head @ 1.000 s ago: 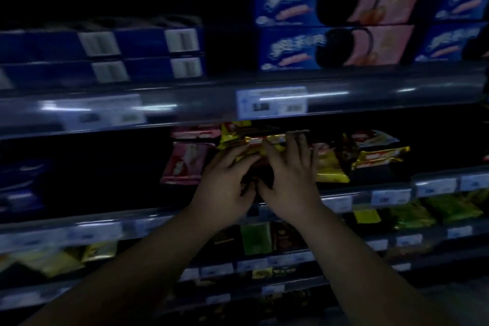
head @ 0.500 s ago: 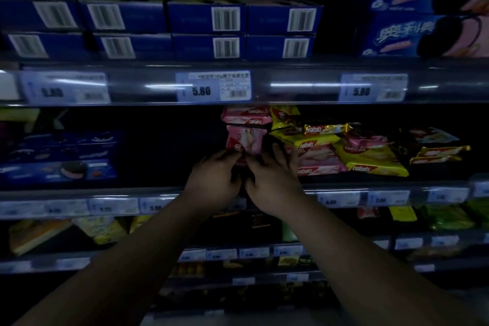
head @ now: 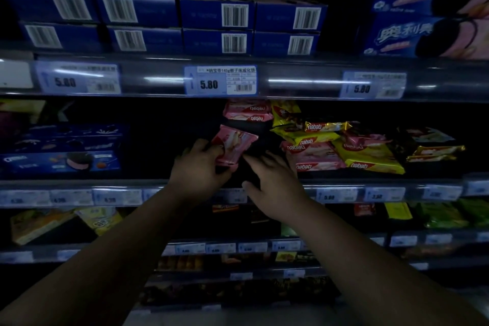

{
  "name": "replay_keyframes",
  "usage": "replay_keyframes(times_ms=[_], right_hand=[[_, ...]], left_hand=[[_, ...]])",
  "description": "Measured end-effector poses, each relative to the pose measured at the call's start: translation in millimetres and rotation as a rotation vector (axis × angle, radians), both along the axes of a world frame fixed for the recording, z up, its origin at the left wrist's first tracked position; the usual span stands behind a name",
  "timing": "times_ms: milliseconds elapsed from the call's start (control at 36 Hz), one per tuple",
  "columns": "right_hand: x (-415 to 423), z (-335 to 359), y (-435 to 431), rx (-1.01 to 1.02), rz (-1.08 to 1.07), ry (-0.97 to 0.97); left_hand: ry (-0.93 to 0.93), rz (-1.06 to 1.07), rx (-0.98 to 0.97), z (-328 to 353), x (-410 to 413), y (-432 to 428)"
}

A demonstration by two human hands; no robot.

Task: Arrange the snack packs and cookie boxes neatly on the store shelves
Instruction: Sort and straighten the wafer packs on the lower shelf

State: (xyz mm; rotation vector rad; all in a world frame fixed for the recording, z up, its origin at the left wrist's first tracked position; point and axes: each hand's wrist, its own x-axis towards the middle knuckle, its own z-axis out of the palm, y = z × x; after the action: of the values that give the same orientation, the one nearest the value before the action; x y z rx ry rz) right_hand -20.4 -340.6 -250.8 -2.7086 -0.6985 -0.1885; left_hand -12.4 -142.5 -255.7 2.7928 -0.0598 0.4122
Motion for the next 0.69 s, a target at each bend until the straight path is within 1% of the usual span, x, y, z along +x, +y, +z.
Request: replay_keyframes(times_ms=[83, 139, 194, 306, 444, 556, 694], right_hand=[[2, -5, -1, -0.050, -0.013, -0.014], [4, -8, 2, -0.122, -0.003, 0.007], [6, -9, 7, -0.165, 0.017, 0.039], [7, -8, 15, -0.174, 0.058, 0.058], [2, -17, 10, -0.140, 0.037, 0.010], [0, -23, 3, -0.149, 0.024, -0.010], [0, -19, -4, -0.173, 0.123, 0.020]], left_hand=[[0.010, -0.013, -0.048, 2, -1, -3], [0.018, -0.012, -0.110, 2, 1, -6], [0.019, 0.004, -0.127, 1, 3, -10], [0.007, 0.043, -0.102, 4, 3, -15], [0.021, -0.047, -0.058, 8, -3, 6], [0.020, -0.028, -0.021, 12, -12, 19], [-0.025, -0.026, 0.030, 14, -21, 12]])
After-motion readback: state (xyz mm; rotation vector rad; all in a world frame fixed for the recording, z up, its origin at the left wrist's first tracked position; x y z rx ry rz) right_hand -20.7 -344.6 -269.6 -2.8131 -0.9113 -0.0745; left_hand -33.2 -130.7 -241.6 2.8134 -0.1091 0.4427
